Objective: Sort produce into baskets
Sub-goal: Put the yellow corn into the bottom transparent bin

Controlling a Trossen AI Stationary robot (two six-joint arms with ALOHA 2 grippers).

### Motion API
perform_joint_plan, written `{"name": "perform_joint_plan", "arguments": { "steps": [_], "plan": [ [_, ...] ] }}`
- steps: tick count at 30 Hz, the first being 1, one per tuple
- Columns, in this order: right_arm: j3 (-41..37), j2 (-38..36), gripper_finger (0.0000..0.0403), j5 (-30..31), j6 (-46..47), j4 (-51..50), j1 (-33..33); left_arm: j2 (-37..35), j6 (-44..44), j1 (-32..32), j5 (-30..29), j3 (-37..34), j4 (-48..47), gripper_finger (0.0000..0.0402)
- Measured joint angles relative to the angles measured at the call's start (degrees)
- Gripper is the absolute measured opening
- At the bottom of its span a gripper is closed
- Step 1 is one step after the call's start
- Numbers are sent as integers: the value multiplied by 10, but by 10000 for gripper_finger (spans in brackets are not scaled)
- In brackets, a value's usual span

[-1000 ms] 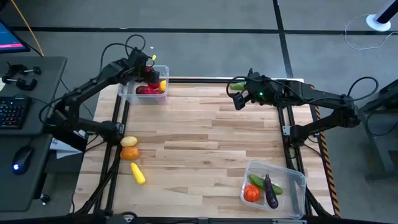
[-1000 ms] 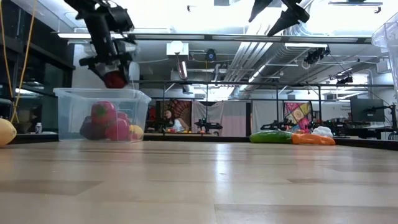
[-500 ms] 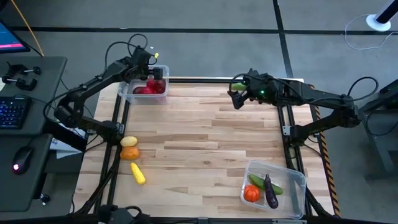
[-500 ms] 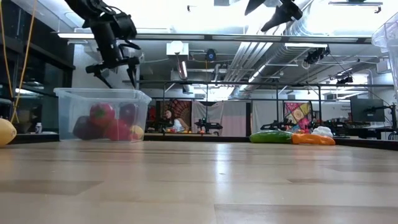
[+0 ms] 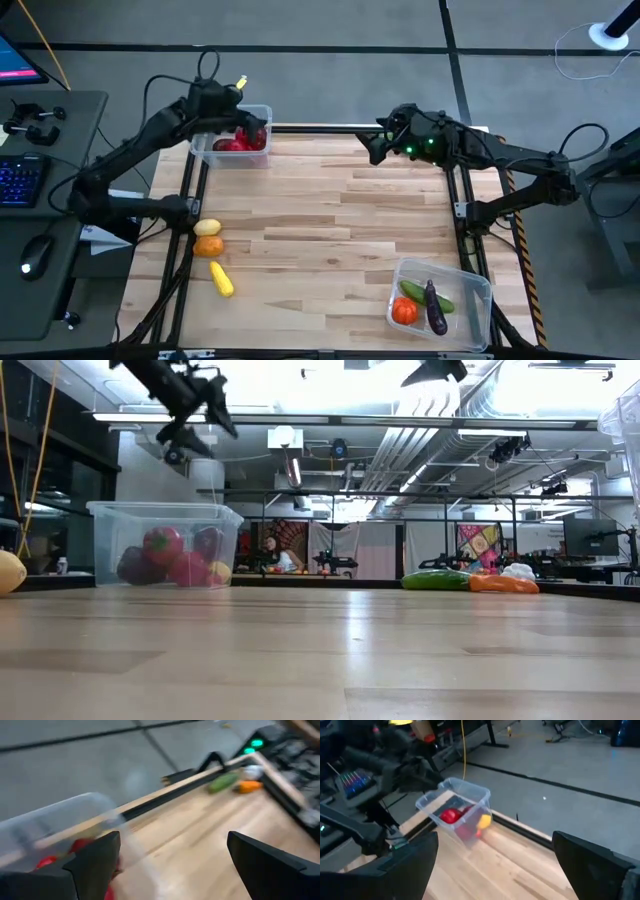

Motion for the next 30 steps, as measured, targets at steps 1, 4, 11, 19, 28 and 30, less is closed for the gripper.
{"name": "perform_joint_plan", "arguments": {
  "steps": [1, 4, 11, 19, 28, 30],
  "plan": [
    [0, 0, 383, 1, -2, 6, 0, -11, 1, -15, 0, 0, 2, 356],
    [0, 13, 383, 27, 2, 20, -3, -45, -11, -68, 2, -15, 32, 356],
    [0, 83, 383, -31, 166, -82, -102, -107, -100, -195, -8, -91, 132, 356],
    [0, 179, 383, -287, 106, -27, -141, -121, -182, -314, 7, -151, 69, 356],
    [0, 203, 383, -312, 42, -33, -126, -72, -212, -530, 72, -159, -257, 356],
    [0, 203, 383, -312, 33, -33, -129, -58, -206, -591, 74, -158, -270, 356]
  ]
}}
